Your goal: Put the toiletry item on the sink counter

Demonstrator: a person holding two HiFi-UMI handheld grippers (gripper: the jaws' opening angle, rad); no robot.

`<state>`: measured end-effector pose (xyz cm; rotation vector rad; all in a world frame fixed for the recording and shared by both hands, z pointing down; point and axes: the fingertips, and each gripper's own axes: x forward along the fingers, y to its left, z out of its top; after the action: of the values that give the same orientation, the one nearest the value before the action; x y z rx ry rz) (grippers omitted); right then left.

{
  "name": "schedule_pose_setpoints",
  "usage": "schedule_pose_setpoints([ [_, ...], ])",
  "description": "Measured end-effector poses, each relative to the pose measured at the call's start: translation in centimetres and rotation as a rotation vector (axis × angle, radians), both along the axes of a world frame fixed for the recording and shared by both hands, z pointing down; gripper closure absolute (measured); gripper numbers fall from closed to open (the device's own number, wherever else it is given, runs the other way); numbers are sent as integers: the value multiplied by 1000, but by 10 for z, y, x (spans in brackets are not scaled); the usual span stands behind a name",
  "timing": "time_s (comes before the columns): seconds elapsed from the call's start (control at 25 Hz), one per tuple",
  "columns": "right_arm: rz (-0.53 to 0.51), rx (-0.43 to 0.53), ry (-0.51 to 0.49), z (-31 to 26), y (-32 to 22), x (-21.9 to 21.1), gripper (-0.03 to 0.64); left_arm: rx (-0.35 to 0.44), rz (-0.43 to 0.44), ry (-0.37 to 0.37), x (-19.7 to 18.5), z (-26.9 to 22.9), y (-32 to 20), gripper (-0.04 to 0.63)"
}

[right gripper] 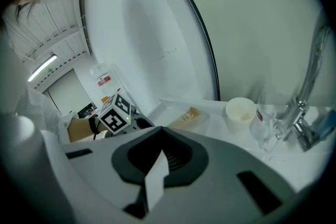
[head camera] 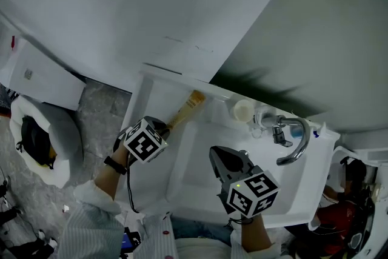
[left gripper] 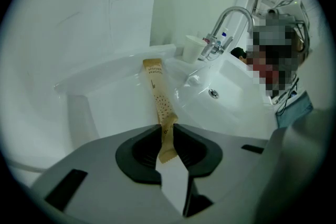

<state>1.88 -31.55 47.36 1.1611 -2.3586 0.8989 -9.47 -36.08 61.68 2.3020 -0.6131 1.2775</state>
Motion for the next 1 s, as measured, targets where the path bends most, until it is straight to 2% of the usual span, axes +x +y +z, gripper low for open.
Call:
schedule_pose_setpoints([
  [0.24, 3, -8, 0, 2, 1, -1, 607, 14, -7, 13, 0, 1, -2, 506],
  [0.72, 20, -8, 8, 0, 2, 1, 607, 34, -2, 48, 4, -3, -5, 434],
  [1.0, 28, 12, 12, -7, 9, 4, 607, 70, -2, 72, 7, -17, -6, 425],
])
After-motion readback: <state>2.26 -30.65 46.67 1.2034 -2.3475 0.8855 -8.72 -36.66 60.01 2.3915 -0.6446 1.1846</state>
